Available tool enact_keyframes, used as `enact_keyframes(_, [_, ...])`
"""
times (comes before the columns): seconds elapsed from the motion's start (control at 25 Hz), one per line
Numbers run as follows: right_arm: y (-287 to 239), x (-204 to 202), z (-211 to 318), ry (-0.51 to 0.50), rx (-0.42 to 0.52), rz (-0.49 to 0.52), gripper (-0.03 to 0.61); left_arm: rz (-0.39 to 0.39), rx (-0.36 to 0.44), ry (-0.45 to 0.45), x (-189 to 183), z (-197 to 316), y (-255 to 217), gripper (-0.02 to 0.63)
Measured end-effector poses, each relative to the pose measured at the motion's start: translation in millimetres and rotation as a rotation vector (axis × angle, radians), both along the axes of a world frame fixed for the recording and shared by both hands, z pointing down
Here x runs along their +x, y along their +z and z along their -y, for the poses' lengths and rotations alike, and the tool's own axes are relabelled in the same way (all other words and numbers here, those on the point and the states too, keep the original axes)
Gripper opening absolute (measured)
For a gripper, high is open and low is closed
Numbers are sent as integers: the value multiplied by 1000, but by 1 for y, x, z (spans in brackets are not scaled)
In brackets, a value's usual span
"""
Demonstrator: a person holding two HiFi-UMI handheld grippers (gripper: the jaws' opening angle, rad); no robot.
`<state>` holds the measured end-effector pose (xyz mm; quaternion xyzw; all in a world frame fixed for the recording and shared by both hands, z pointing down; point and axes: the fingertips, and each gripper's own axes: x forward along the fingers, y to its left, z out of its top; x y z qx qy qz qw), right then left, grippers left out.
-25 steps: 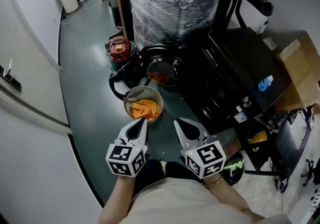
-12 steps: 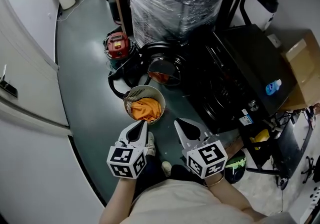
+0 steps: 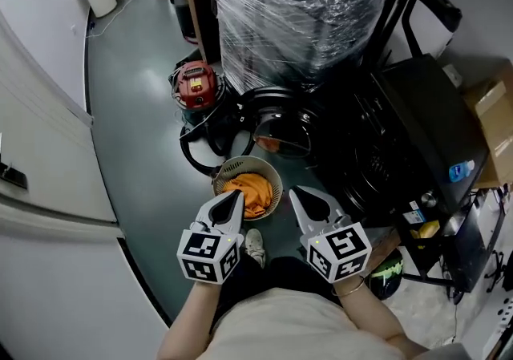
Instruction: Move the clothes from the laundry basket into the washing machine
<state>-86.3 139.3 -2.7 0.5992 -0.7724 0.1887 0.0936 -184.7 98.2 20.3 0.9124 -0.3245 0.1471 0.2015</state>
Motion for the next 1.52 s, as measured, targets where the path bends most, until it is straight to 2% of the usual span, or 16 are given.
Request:
enact_keyframes(0.24, [27, -7, 21, 6, -84, -31, 23, 27, -52, 27, -13, 36, 26, 0])
enact_keyframes(0.56, [55, -10, 52, -99, -159, -64, 23, 32, -128, -37, -24, 61, 54, 0])
enact_keyframes(0.84, [91, -25, 86, -208, -223, -55, 23, 69, -165, -48, -16, 80, 92, 0])
enact_keyframes(1.28, [223, -39, 104, -258, -416, 37, 25, 104, -269, -124, -20, 98, 209, 0])
enact_keyframes(1.52, [325, -62, 106, -322, -526, 54, 72, 139, -323, -235, -38, 101, 300, 0])
